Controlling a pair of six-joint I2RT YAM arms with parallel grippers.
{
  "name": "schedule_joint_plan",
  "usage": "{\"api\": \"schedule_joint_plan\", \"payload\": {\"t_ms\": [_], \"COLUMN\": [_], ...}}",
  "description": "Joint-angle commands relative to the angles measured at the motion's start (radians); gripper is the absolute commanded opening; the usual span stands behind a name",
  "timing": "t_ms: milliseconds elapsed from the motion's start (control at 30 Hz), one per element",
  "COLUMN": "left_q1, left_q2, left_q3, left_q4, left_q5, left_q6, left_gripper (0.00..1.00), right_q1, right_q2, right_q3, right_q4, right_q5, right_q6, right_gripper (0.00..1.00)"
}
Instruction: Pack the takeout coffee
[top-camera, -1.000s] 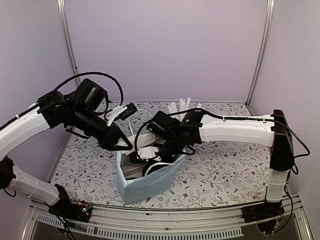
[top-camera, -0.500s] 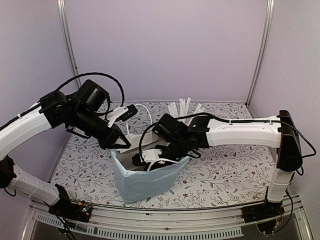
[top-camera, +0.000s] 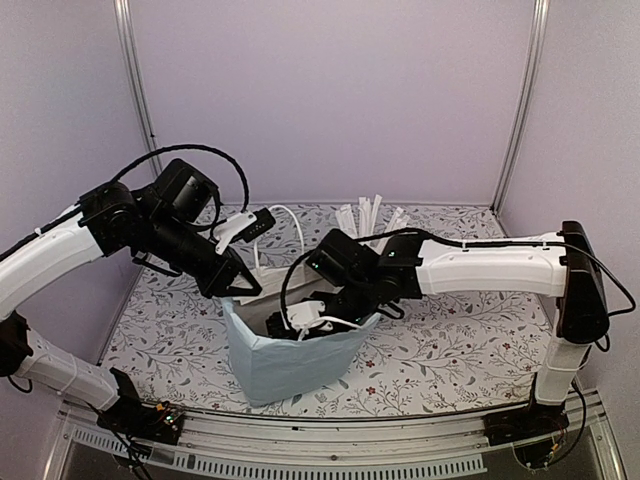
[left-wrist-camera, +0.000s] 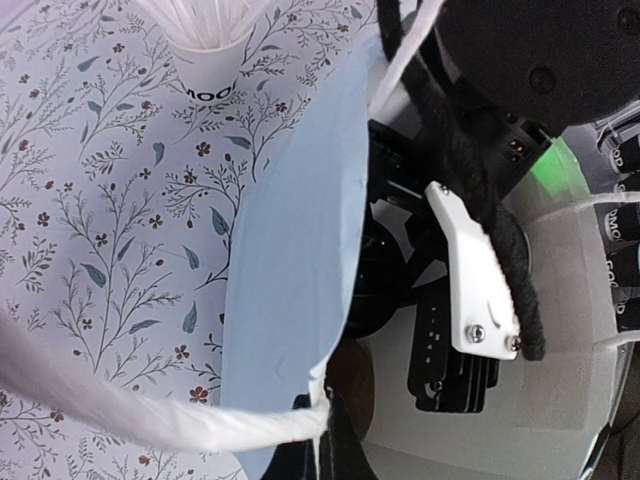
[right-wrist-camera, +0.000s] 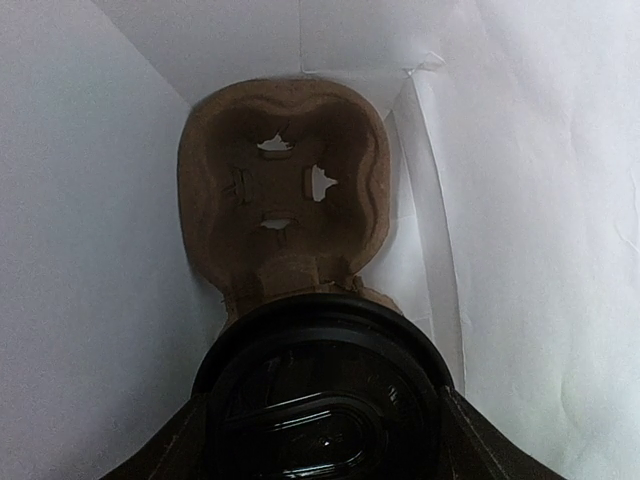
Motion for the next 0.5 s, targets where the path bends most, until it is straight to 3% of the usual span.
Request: {"api": "schedule_joint_plan", "payload": {"t_ms": [0,267,333,367,467], "left_q1": [0.011,0.011,0.011,0.011,0.011], "left_q2": [-0.003,-0.008,-0.008,-0.007,-0.004], "left_q3": [-0.022,-0.022,-0.016,-0.014,-0.007], "left_q4": [0.032,0.033,0.029,0.029,0.031], "left_q5": [-0.03,-0.031,-0.032,-0.029,-0.024], "left_q6": [0.005,0.011,0.011,0.011,0.009], "left_gripper": [0.0,0.0,0.0,0.0,0.0], "right_q1": [0.015,0.032,0.037,0.04,0.048], "right_q2": [0.059,0.051,0.042,0.039,0.03], "right_q3": [0.01,0.06,0.079,0.093,0.151], "right_q4": [-0.15,-0.231,-0.24,-0.245,-0.265], "right_q5": [0.039,0.001,0.003,0.003,-0.012], "right_q6": [-0.064,-0.06,-0.053,-0.051,-0.039], "right_gripper": [0.63,0.8,0.96,0.99,0.99]}}
